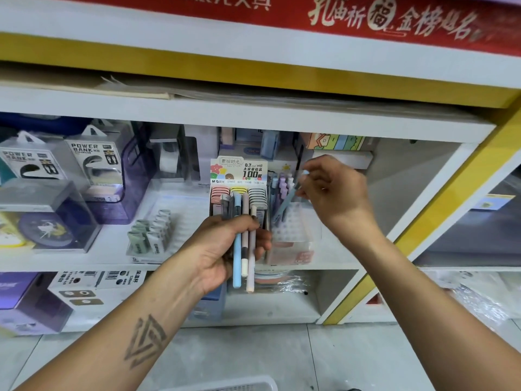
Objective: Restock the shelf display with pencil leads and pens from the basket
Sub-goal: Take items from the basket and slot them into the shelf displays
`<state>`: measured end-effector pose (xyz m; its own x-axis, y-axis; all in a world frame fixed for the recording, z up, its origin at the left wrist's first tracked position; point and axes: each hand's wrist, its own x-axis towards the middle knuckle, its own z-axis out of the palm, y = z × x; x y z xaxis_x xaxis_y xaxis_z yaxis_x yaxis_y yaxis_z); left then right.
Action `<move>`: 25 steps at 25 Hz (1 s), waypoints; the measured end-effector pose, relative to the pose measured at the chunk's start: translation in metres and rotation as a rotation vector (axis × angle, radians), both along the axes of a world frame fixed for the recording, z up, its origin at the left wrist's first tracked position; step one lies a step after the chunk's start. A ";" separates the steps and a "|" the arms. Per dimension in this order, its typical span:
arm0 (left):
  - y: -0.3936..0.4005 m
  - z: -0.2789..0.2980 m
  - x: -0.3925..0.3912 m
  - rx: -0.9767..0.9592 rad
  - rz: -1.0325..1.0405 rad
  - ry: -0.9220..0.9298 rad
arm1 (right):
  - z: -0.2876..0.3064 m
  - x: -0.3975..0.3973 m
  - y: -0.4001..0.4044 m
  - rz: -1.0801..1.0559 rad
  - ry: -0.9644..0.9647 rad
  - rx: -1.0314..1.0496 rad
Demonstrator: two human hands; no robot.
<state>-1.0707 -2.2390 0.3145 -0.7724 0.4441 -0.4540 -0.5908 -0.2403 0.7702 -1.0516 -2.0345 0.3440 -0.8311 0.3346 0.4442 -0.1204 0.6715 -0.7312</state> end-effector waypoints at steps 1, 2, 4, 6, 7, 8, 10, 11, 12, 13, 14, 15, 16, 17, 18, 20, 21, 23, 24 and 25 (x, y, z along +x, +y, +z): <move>0.000 0.000 0.000 0.000 0.002 0.002 | -0.005 -0.001 -0.002 0.007 -0.007 0.097; 0.000 0.000 0.001 0.000 0.002 0.004 | -0.009 -0.002 -0.005 0.010 -0.011 0.176; -0.001 0.001 0.002 -0.006 0.004 0.007 | -0.014 -0.003 -0.008 0.015 0.003 0.303; -0.003 0.003 0.002 -0.012 0.017 0.005 | -0.017 -0.004 -0.011 0.029 0.006 0.381; -0.004 0.004 0.002 -0.013 0.023 0.001 | -0.017 -0.005 -0.012 0.035 -0.010 0.401; -0.005 0.005 0.003 -0.011 0.027 -0.003 | -0.017 -0.005 -0.013 0.040 -0.030 0.418; -0.007 0.006 0.004 -0.003 0.032 -0.009 | -0.017 -0.005 -0.015 0.048 -0.046 0.439; -0.008 0.007 0.004 -0.003 0.033 -0.007 | -0.017 -0.006 -0.016 0.054 -0.049 0.433; -0.008 0.007 0.004 -0.007 0.033 -0.004 | -0.016 -0.007 -0.015 0.061 -0.056 0.422; -0.008 0.007 0.004 -0.011 0.033 -0.001 | -0.016 -0.008 -0.015 0.067 -0.059 0.409; -0.009 0.006 0.004 -0.014 0.032 0.001 | -0.016 -0.008 -0.015 0.068 -0.058 0.401; -0.009 0.006 0.004 -0.015 0.028 0.003 | -0.016 -0.008 -0.015 0.067 -0.051 0.396; -0.010 0.005 0.004 -0.018 0.023 0.006 | -0.016 -0.009 -0.015 0.067 -0.042 0.393; -0.011 0.004 0.004 -0.020 0.018 0.010 | -0.016 -0.010 -0.016 0.072 -0.032 0.394; -0.011 0.003 0.004 -0.021 0.014 0.015 | -0.016 -0.011 -0.017 0.079 -0.029 0.399; -0.011 0.002 0.003 -0.016 0.009 0.020 | -0.018 -0.013 -0.019 0.084 -0.070 0.377; -0.011 0.002 0.003 -0.013 0.003 0.026 | -0.018 -0.014 -0.020 0.081 -0.096 0.354; -0.011 0.002 0.002 -0.012 -0.018 0.047 | -0.019 -0.016 -0.021 0.061 -0.107 0.396; -0.011 0.002 0.002 -0.009 -0.026 0.053 | -0.019 -0.017 -0.022 0.047 -0.095 0.453; -0.012 0.002 0.002 -0.004 -0.030 0.053 | -0.020 -0.018 -0.023 0.029 -0.099 0.524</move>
